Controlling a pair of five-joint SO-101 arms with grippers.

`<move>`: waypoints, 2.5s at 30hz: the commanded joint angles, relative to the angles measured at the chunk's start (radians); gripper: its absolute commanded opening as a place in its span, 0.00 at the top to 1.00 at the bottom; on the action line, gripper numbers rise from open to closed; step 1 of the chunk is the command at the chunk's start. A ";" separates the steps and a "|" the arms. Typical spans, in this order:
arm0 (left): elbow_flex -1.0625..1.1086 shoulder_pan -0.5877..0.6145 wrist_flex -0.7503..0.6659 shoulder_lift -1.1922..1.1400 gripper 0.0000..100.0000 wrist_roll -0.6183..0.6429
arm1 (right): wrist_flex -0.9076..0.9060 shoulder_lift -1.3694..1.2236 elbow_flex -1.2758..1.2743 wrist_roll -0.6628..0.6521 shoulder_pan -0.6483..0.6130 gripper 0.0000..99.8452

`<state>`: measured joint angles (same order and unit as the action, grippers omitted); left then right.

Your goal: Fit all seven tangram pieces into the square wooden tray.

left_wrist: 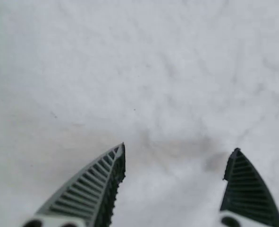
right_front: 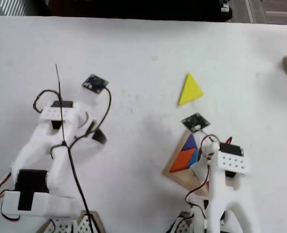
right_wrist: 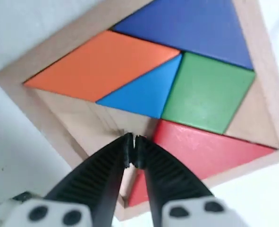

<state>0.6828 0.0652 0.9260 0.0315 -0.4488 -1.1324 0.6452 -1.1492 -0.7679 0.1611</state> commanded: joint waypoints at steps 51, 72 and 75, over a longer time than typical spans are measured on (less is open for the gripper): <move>-0.054 0.008 -0.012 0.002 0.67 -0.011 | -0.002 0.025 0.055 0.098 0.325 0.98; -0.499 -0.357 0.097 -0.024 0.67 0.242 | 0.070 0.016 -0.043 0.112 0.535 0.98; -0.660 -0.467 0.118 -0.111 0.67 0.242 | 0.084 0.015 -0.048 0.114 0.532 0.98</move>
<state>0.2041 -0.2877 1.0196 -0.0376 -0.2217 -1.0633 0.6467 -1.1983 -0.6605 0.6874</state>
